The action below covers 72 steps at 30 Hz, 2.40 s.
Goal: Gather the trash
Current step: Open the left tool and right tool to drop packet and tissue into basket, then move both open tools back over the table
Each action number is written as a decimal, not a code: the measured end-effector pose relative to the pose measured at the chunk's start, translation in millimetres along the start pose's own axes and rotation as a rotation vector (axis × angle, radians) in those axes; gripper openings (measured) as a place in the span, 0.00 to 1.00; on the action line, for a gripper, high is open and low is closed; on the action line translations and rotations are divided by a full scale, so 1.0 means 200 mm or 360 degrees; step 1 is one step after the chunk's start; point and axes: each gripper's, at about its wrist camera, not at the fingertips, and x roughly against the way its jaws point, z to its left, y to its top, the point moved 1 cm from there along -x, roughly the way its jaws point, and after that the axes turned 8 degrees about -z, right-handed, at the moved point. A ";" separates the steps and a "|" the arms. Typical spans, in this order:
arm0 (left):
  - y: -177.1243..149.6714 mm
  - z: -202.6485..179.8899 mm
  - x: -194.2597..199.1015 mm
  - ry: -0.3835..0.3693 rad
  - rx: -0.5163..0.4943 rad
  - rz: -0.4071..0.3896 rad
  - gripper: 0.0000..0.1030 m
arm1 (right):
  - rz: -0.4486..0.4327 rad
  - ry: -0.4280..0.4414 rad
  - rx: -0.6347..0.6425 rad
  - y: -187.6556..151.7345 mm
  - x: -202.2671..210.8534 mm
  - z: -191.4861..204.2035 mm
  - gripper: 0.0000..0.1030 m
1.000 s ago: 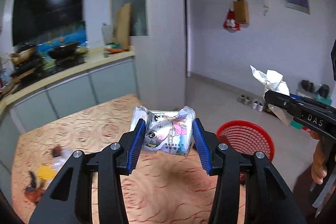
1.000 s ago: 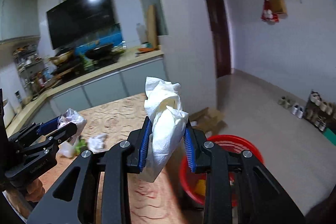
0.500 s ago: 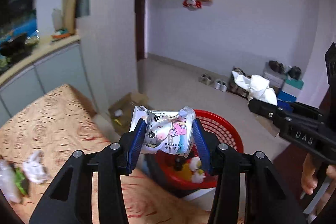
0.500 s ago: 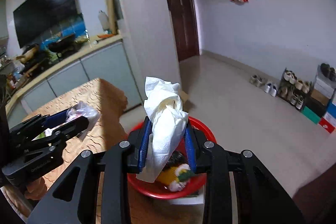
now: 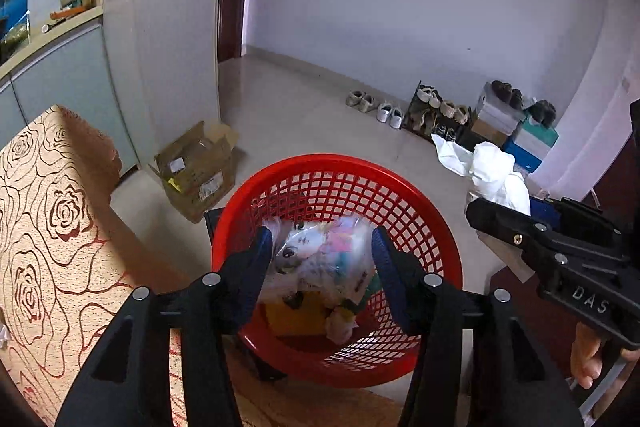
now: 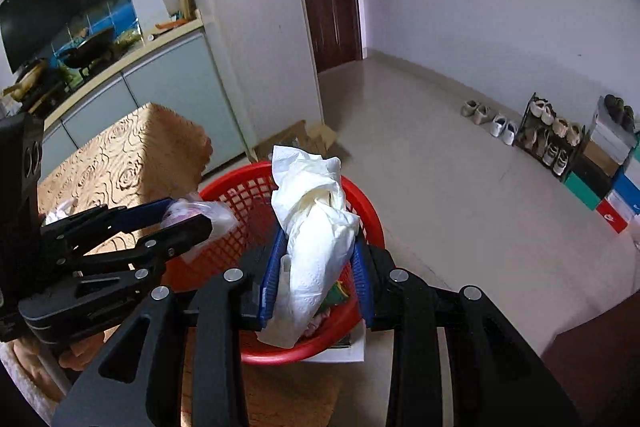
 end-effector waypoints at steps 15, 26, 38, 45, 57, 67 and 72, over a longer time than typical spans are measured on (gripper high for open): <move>0.03 0.14 0.24 0.0115 0.0076 -0.0152 0.70 | 0.0078 0.0066 -0.0036 -0.06 -0.08 0.07 0.63; 0.03 0.20 0.53 0.0255 0.0110 -0.0297 0.71 | -0.0024 0.0121 0.0010 -0.01 0.04 0.18 0.63; -0.05 0.30 0.98 0.0547 0.0145 -0.0502 0.77 | -0.0252 0.0245 0.0105 0.09 0.25 0.46 0.66; -0.13 0.40 1.25 0.0740 0.0214 -0.0590 0.78 | -0.0329 0.0356 0.0196 0.12 0.32 0.68 0.66; -0.33 0.65 1.68 0.1149 0.0387 -0.0682 0.80 | -0.0401 0.0556 0.0321 0.10 0.43 1.08 0.68; -0.50 0.81 1.92 0.1413 0.0504 -0.0719 0.80 | -0.0458 0.0673 0.0405 0.08 0.48 1.33 0.74; -0.58 0.87 1.98 0.1519 0.0535 -0.0695 0.80 | -0.0434 0.0734 0.0454 0.06 0.46 1.44 0.74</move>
